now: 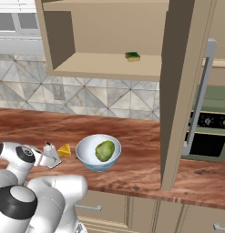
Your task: Pick the cheese from the fridge and the cheese grater from the cabinet and place them next to the salad bowl.
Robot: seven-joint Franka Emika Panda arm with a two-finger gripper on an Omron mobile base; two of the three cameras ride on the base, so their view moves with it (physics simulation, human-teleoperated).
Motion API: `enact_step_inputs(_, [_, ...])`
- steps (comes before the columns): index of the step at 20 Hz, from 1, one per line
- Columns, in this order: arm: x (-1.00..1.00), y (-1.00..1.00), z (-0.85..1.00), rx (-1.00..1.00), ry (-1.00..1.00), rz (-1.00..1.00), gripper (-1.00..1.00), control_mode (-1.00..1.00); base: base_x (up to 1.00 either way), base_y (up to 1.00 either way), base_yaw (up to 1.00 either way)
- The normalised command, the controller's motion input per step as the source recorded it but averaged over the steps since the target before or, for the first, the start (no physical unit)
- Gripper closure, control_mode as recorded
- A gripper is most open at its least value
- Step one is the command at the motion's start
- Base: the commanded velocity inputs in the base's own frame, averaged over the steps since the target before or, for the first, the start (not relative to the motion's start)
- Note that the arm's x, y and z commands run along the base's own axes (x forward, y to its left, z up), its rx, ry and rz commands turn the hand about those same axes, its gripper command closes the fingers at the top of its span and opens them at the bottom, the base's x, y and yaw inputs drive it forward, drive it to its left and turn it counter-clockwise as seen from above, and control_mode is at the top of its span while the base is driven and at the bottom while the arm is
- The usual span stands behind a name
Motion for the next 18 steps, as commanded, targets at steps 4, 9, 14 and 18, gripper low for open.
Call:
enact_step_inputs(4, [-0.07, 0.04, 0.0, 0.0, 0.0, 0.0, -1.0, -1.0, 0.0, 0.0, 0.0])
enact_step_inputs(9, [-0.02, 0.01, 0.0, 0.0, 0.0, 0.0, -1.0, -1.0, 0.0, 0.0, 0.0])
enact_step_inputs(14, [0.0, 0.02, 0.0, 0.0, 0.0, 0.0, -1.0, -1.0, 0.0, 0.0, 0.0])
enact_step_inputs(18, [-0.08, 0.05, 0.0, 0.0, 0.0, 0.0, -1.0, -1.0, 0.0, 0.0, 0.0])
